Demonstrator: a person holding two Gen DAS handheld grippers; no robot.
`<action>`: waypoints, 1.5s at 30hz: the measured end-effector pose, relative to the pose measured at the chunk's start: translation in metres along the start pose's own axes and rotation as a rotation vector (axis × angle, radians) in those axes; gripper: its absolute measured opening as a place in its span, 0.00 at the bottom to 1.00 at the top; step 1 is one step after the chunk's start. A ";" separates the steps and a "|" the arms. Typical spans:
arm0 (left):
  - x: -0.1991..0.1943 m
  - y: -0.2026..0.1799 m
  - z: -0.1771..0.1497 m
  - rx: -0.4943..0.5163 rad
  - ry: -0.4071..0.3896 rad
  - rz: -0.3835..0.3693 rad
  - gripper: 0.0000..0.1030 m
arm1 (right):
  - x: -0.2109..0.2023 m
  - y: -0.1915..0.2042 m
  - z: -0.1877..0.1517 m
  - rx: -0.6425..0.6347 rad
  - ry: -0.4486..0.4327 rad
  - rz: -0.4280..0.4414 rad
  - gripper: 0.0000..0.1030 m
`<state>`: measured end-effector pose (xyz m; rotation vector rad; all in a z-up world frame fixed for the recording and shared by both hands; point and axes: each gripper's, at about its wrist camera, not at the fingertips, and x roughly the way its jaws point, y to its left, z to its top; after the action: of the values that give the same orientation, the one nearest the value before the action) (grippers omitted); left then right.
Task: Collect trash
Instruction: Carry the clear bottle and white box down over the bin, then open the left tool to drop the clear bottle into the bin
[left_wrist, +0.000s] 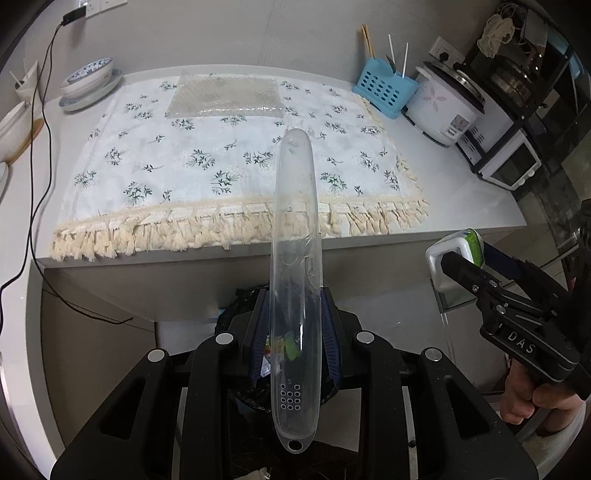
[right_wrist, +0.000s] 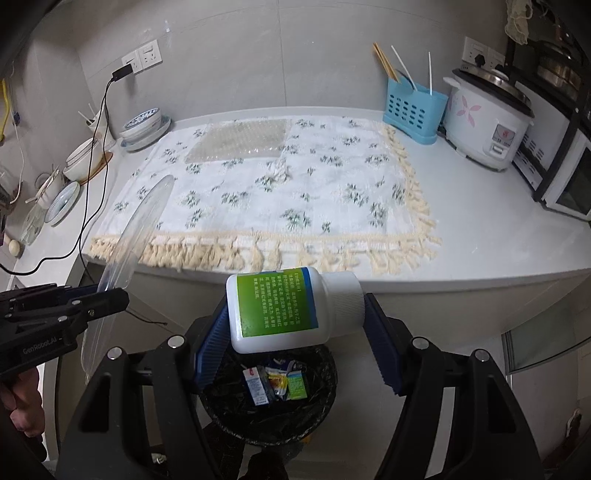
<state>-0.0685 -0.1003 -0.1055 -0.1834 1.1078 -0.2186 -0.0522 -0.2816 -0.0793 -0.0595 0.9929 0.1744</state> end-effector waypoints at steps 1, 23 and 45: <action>0.001 0.000 -0.004 0.006 0.001 0.002 0.26 | 0.001 0.001 -0.006 -0.002 0.006 0.001 0.64; 0.113 -0.004 -0.078 0.138 0.160 -0.031 0.26 | 0.085 -0.003 -0.095 0.002 0.190 -0.010 0.64; 0.197 0.003 -0.096 0.151 0.233 0.047 0.26 | 0.117 -0.019 -0.125 0.042 0.221 0.009 0.64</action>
<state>-0.0697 -0.1533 -0.3182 0.0039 1.3192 -0.2856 -0.0899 -0.3020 -0.2463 -0.0365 1.2167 0.1578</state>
